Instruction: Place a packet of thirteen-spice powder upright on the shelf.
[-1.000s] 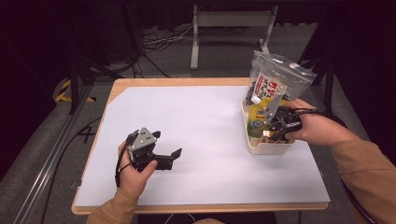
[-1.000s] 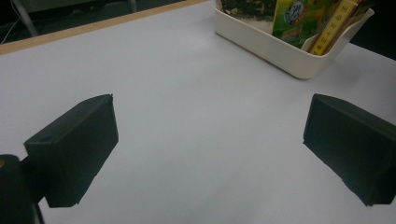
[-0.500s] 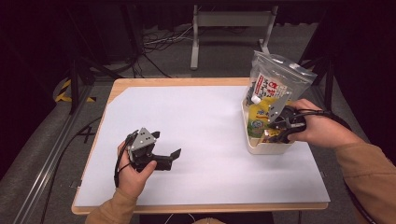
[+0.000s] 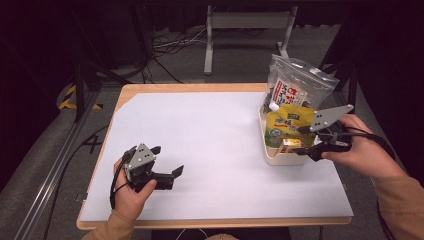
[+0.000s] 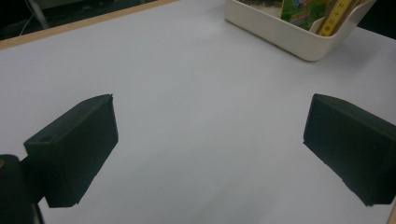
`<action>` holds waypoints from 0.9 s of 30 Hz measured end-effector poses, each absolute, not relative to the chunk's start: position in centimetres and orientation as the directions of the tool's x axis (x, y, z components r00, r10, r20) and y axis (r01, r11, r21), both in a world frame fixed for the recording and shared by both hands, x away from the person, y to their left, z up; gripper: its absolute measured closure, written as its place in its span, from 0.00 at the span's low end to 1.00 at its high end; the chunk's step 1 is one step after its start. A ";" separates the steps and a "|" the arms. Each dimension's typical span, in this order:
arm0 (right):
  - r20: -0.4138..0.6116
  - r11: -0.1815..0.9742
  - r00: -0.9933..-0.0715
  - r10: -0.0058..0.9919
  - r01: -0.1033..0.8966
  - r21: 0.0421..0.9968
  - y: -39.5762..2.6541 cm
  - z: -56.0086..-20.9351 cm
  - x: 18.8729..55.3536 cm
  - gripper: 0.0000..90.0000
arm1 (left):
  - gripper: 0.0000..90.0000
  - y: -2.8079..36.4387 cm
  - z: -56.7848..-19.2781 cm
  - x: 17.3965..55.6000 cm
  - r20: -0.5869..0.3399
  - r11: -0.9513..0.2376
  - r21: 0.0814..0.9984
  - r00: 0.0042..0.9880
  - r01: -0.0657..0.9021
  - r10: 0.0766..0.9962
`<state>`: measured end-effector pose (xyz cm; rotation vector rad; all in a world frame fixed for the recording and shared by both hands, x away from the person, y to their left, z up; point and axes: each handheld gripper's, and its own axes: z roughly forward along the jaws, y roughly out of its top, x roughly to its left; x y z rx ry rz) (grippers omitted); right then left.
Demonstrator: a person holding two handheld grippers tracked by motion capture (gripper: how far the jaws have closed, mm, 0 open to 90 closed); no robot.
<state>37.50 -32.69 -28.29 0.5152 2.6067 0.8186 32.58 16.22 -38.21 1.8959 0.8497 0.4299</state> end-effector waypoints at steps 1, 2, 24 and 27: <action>-0.224 0.754 -0.864 0.451 0.234 0.614 -32.9 -28.4 37.3 0.34 | 0.04 16.4 -38.3 32.5 -0.058 -0.282 0.886 0.691 0.368 0.720; -0.219 0.736 -0.857 0.466 0.238 0.634 -33.2 -28.5 36.9 0.33 | 0.04 16.5 -38.3 32.4 -0.059 -0.282 0.885 0.691 0.370 0.720; -0.153 0.511 -0.702 0.696 0.333 0.792 -36.2 -35.0 32.6 0.31 | 0.04 18.0 -39.2 32.0 -0.082 -0.254 0.889 0.679 0.381 0.730; -0.150 0.507 -0.684 0.714 0.356 0.785 -36.3 -35.1 32.3 0.30 | 0.04 18.1 -39.3 32.0 -0.076 -0.259 0.890 0.682 0.376 0.728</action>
